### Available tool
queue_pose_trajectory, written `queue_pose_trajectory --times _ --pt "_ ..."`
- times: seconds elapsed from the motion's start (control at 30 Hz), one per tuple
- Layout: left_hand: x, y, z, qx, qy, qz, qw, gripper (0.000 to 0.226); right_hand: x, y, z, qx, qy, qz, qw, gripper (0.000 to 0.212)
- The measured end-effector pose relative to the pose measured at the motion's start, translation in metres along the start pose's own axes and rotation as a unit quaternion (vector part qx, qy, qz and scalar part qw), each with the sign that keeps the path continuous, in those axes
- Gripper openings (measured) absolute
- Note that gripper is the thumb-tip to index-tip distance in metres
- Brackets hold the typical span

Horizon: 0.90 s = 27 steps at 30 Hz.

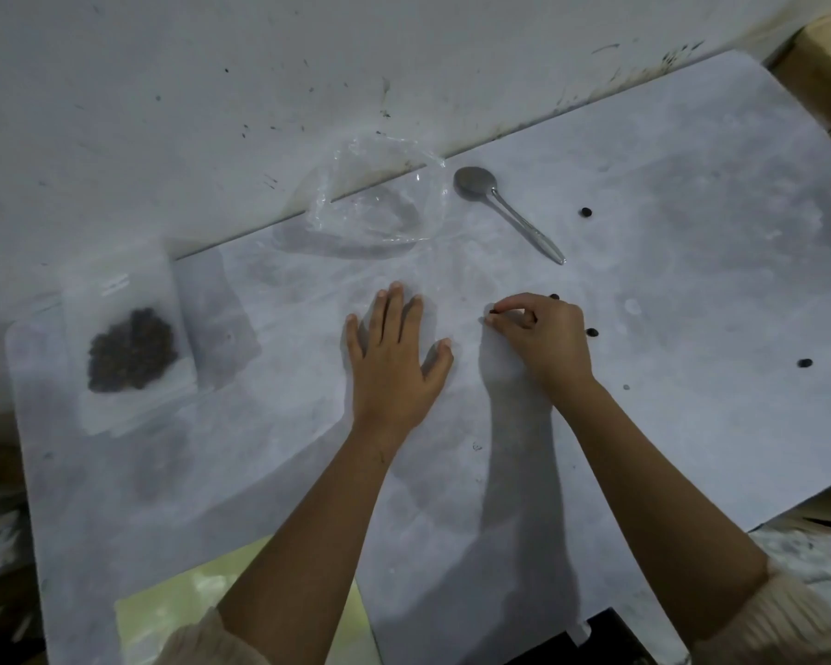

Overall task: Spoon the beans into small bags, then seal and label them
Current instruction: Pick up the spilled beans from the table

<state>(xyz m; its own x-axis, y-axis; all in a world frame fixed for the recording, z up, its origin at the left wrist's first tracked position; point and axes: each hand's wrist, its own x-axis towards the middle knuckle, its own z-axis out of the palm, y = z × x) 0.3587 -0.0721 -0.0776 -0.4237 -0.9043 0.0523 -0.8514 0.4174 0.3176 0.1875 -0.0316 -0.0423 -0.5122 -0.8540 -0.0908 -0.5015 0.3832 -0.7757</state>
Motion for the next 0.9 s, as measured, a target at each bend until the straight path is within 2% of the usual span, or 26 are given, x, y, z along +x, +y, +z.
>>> queue_pose_trajectory --times 0.2,0.33,0.4,0.47,0.5,0.57,0.63,0.8,0.87,0.9 --pt "0.0 0.0 0.0 0.0 0.002 -0.001 1.0 0.061 -0.001 0.0 0.004 -0.187 -0.052 -0.016 0.981 0.026" --pt "0.0 0.0 -0.001 -0.003 0.002 -0.002 1.0 0.061 -0.002 0.002 0.004 -0.21 -0.057 -0.036 0.975 0.03" --pt "-0.001 0.0 -0.001 -0.006 0.001 -0.002 1.0 0.062 -0.007 0.001 0.002 -0.142 -0.054 -0.022 0.988 0.025" --pt "0.0 0.0 -0.001 -0.011 0.0 -0.001 1.0 0.062 -0.013 0.0 -0.002 0.005 -0.023 0.038 0.999 0.02" --pt "0.0 -0.001 -0.001 -0.014 0.0 -0.001 1.0 0.062 -0.017 0.0 -0.005 0.088 -0.003 0.083 0.993 0.022" --pt "0.0 -0.002 -0.001 -0.018 0.001 0.001 1.0 0.063 -0.025 0.0 -0.012 0.231 0.013 0.175 0.957 0.032" --pt "-0.001 -0.002 -0.001 -0.016 0.002 0.003 1.0 0.065 -0.035 0.004 -0.021 0.343 0.013 0.228 0.911 0.03" --pt "0.002 0.013 -0.002 -0.033 -0.021 -0.026 0.999 0.068 -0.056 0.022 -0.047 0.558 0.066 0.255 0.787 0.026" --pt "0.002 0.028 0.0 -0.036 -0.039 -0.016 0.998 0.062 -0.059 0.028 -0.056 0.593 0.093 0.259 0.757 0.026" --pt "0.002 0.037 0.002 -0.036 -0.049 -0.006 0.998 0.061 -0.059 0.031 -0.06 0.593 0.101 0.266 0.753 0.026"
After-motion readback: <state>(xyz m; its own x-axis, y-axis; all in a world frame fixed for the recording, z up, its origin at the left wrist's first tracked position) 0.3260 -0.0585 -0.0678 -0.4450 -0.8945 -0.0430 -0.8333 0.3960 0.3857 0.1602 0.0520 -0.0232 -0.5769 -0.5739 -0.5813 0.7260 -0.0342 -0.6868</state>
